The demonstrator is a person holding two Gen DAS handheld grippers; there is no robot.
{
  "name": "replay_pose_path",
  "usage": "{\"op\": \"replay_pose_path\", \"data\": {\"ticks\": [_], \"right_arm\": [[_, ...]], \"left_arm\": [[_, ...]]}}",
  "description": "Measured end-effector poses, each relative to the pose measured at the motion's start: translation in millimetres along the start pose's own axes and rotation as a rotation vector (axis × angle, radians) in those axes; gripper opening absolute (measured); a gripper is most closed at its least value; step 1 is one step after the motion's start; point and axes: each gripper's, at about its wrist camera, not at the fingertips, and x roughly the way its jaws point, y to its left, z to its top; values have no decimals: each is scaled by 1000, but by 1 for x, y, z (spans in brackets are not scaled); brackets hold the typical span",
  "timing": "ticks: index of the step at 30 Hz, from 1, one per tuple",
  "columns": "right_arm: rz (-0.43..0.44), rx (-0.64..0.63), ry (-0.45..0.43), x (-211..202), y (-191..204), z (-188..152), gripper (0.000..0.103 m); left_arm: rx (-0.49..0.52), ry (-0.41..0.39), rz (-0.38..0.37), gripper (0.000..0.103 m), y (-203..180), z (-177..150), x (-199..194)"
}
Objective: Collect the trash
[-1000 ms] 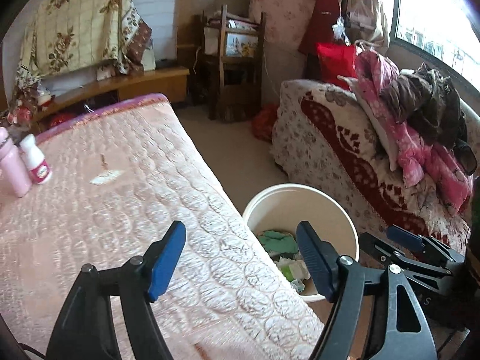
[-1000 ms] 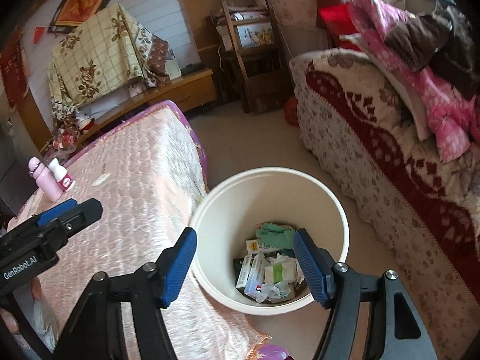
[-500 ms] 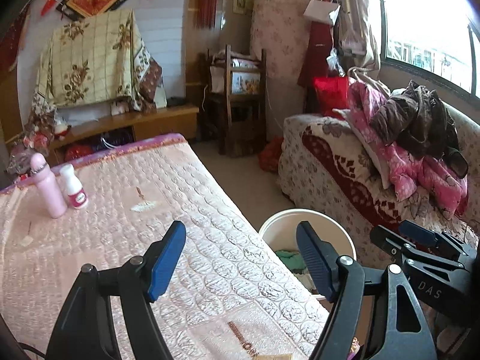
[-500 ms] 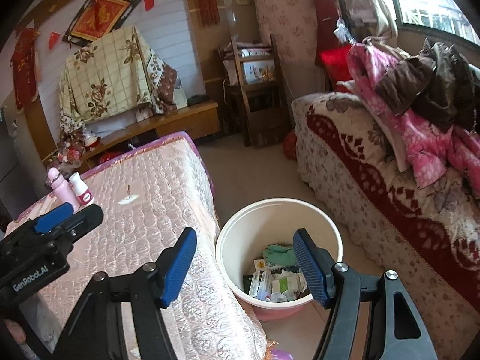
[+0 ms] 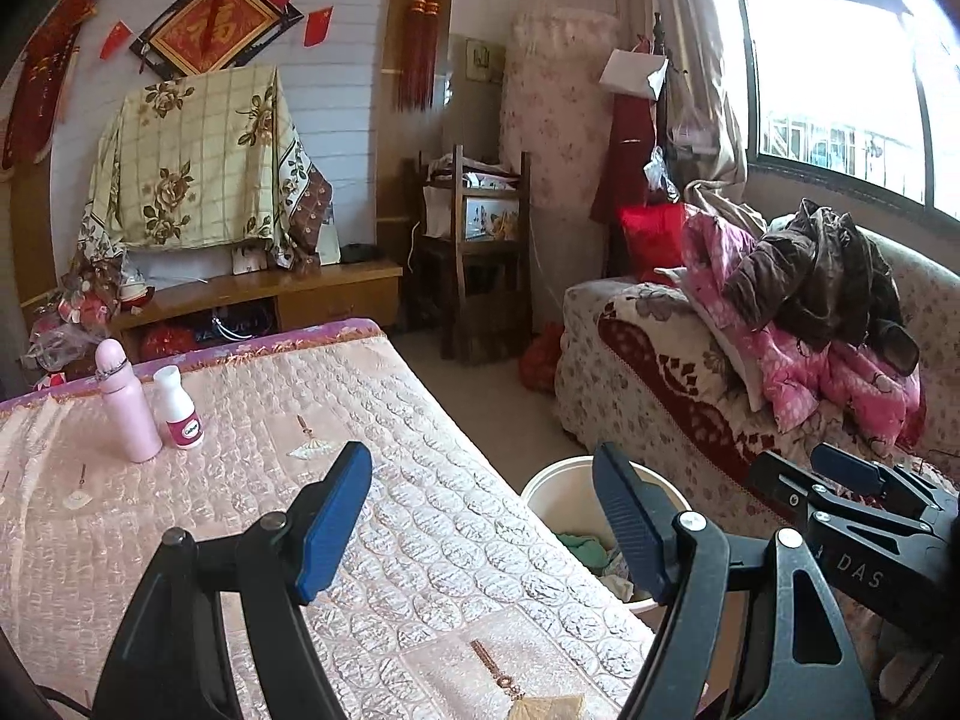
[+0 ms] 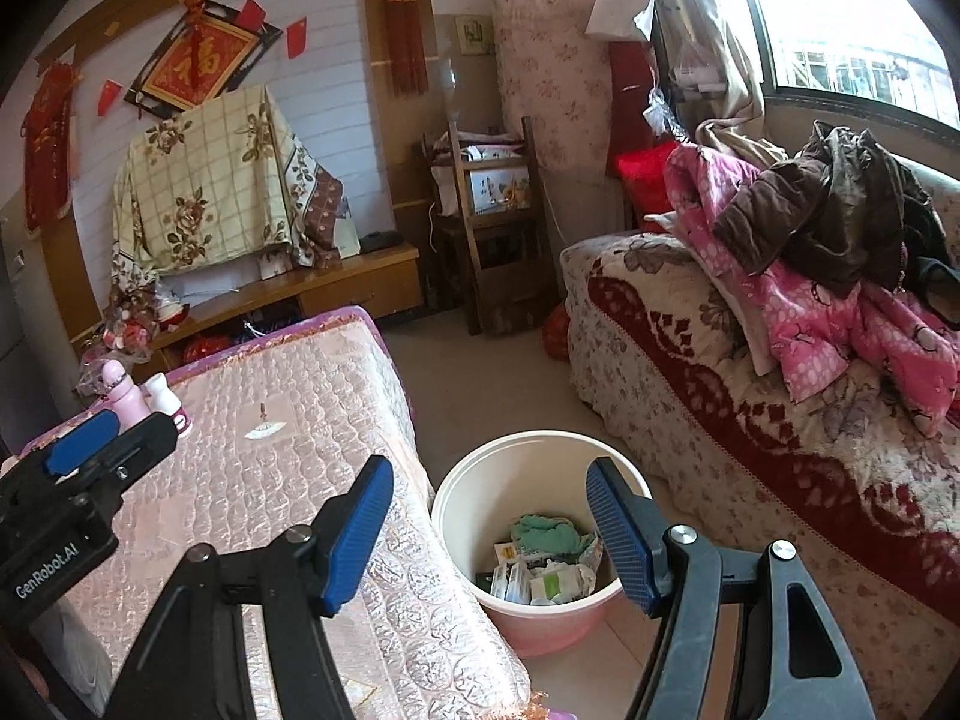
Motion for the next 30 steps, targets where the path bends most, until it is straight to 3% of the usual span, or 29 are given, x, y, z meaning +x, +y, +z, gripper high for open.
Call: {"op": "replay_pose_path", "data": {"ticks": [7,30], "right_arm": [[-17,-11,-43,-17,6,3,71],[-12,-28,-32,-18,12,4,72]], "left_arm": [[1,-13,4,77,1,-2,-8],[-4,6,8,77,7,-6,-6]]}}
